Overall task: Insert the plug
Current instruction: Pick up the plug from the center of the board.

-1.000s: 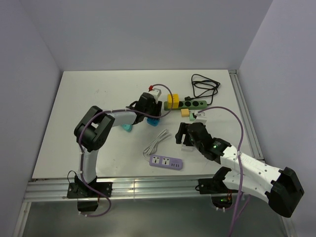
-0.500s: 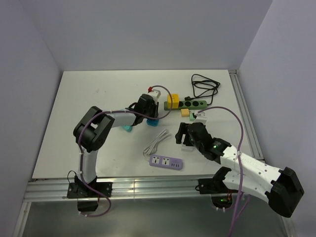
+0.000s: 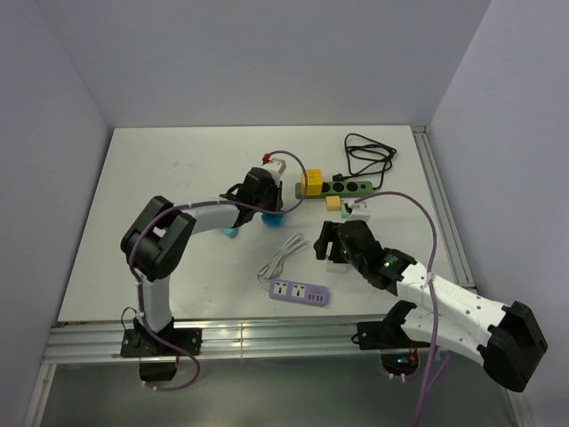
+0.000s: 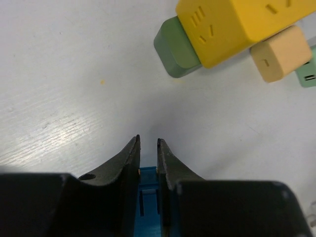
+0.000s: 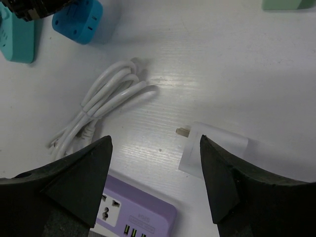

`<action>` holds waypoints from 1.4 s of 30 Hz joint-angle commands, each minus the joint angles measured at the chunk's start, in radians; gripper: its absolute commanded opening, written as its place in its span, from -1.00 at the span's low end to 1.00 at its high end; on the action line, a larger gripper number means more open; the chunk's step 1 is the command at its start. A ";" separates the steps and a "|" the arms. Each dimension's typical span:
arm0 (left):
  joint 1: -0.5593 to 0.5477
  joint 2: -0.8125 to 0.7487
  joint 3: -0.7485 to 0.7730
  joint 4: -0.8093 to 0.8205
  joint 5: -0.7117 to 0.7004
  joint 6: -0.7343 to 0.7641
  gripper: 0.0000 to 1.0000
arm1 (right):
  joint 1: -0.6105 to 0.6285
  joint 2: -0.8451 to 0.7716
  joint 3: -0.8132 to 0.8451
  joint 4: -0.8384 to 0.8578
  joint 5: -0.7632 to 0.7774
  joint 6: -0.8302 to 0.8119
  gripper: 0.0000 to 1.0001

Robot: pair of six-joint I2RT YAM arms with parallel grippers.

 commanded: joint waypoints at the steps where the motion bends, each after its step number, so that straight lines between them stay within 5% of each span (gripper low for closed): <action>1: 0.000 -0.117 -0.019 0.017 0.008 -0.026 -0.62 | 0.006 -0.023 0.018 0.061 -0.062 -0.032 0.56; 10: 0.000 -0.263 -0.108 0.061 0.191 -0.078 -0.60 | 0.017 -0.006 0.069 0.121 -0.162 -0.045 0.47; 18: 0.000 -0.347 -0.199 0.158 0.280 -0.175 -0.59 | 0.019 -0.026 0.003 0.369 -0.153 0.063 0.37; 42: -0.005 -0.366 -0.228 0.196 0.303 -0.199 -0.57 | 0.020 0.299 0.127 0.550 -0.205 0.135 0.37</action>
